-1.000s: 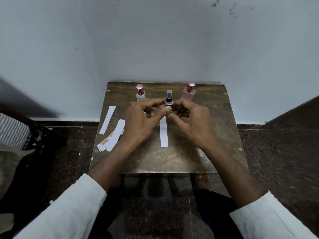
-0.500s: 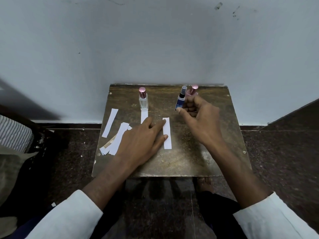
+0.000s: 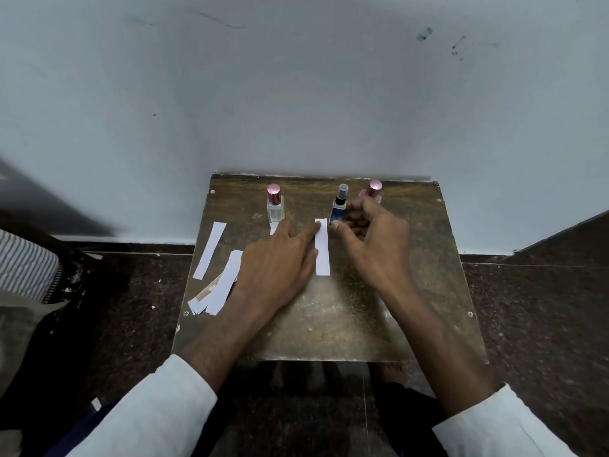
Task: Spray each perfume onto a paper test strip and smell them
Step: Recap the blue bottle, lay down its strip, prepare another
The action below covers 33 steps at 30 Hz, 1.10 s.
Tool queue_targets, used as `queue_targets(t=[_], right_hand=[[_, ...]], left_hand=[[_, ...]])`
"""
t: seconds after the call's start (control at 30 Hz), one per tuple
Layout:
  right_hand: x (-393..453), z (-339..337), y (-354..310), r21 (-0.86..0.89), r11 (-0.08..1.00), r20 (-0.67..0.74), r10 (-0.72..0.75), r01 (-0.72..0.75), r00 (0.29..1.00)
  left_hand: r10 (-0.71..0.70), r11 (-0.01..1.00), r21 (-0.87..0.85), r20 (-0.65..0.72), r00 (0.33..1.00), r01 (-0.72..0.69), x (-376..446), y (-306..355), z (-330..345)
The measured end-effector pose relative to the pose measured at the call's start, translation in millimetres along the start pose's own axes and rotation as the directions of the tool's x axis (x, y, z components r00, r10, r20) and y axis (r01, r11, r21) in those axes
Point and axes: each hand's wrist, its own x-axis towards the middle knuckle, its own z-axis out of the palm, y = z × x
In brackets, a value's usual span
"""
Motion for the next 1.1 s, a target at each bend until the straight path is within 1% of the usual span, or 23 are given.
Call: queue_targets(t=[0.23,0.47,0.8,0.9,1.1], right_hand=[[4.9,3.2,1.1,-0.03,1.0,0.009,0.0,0.001,1.0],[4.8,7.2,0.0,-0.044,0.998,-0.001,-0.035,0.035,0.999],[3.9,17.1,-1.1,-0.075,0.996,0.005,-0.039,0.04,0.999],[4.6,21.0,-1.5,-0.074,0.996,0.012,-0.04,0.041,0.999],[8.9,33.6,-1.2,-0.058,0.997,0.018,-0.045,0.046,0.999]], left_hand=[[-0.025,1.0,0.014,-0.011,1.0,0.025,10.7,5.7,0.2],[-0.01,0.999,0.034,-0.018,1.0,0.01,7.3,4.0,0.7],[0.001,1.0,-0.021,-0.043,0.999,-0.002,0.4,-1.7,-2.4],[-0.007,0.998,-0.068,-0.059,0.998,0.003,0.3,-4.3,-5.4],[-0.023,0.996,-0.091,-0.035,0.999,0.02,-2.9,-6.0,-8.5]])
